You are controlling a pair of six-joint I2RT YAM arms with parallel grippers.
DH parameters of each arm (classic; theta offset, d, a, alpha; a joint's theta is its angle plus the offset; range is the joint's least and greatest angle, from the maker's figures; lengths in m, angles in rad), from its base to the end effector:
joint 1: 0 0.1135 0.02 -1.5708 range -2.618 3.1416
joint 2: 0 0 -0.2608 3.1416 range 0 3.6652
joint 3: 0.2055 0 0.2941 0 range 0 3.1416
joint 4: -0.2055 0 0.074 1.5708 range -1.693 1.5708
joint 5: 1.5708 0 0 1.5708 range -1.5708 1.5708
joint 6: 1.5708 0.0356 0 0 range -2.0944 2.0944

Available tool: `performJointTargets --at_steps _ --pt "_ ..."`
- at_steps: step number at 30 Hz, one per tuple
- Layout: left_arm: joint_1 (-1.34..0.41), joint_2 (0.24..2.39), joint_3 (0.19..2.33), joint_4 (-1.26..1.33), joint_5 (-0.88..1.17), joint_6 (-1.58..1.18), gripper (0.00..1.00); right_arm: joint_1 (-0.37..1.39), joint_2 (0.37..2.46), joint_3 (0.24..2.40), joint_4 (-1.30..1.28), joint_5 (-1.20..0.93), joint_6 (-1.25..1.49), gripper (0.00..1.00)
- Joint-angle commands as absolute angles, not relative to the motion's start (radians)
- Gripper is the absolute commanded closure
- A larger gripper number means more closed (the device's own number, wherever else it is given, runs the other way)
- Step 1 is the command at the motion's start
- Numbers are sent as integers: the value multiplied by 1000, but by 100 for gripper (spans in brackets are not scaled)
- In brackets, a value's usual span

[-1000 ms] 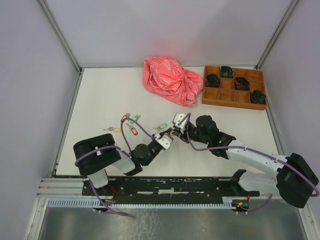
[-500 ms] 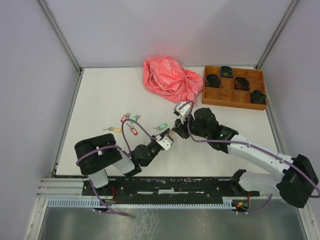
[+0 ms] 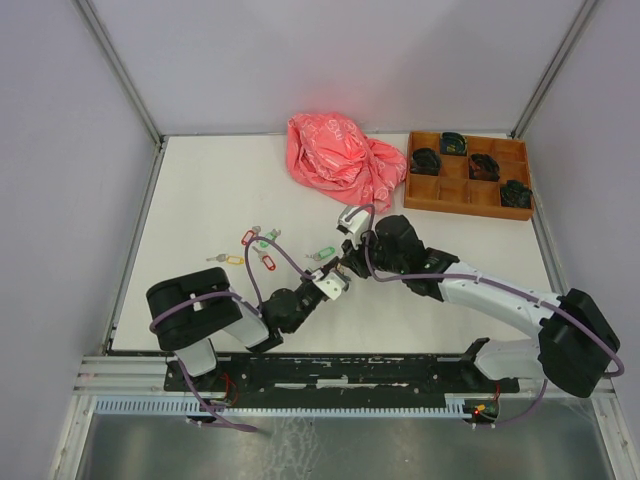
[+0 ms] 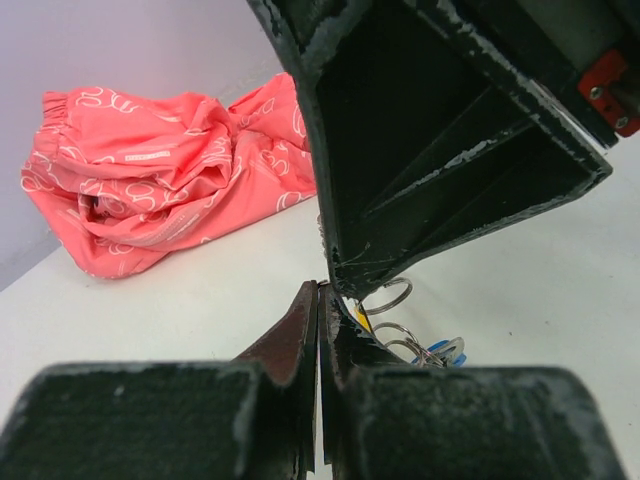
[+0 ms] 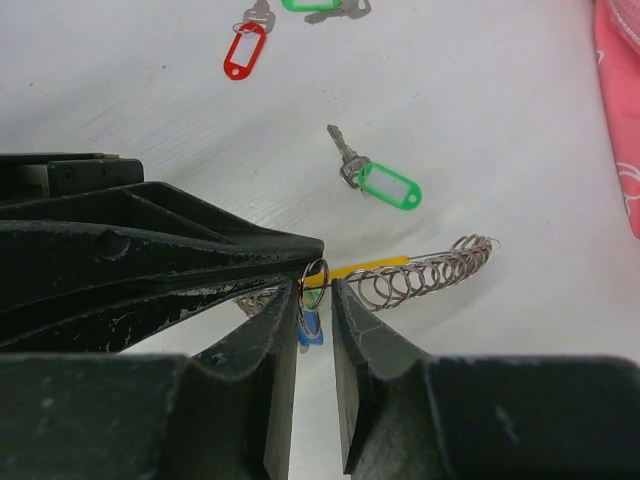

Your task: Put the keys on the keyring

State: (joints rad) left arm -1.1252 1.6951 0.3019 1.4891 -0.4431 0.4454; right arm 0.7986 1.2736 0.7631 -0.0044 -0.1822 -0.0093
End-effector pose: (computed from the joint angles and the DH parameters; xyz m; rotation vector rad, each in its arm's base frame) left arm 0.1293 -0.2352 0.1097 0.7680 1.2747 -0.2234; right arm 0.2180 0.2330 0.2209 -0.9475 1.9262 0.6614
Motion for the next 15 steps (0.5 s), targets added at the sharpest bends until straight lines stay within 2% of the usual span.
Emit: performJointTargets --at_steps 1,10,15 --pt "-1123 1650 340 1527 -460 415 97 805 1303 774 51 -186 -38 73" --pt "-1123 1625 368 1450 -521 382 97 804 1253 717 37 -245 -43 66" --pt "-1123 1609 379 1421 -535 354 97 804 1265 709 37 -309 -48 66"
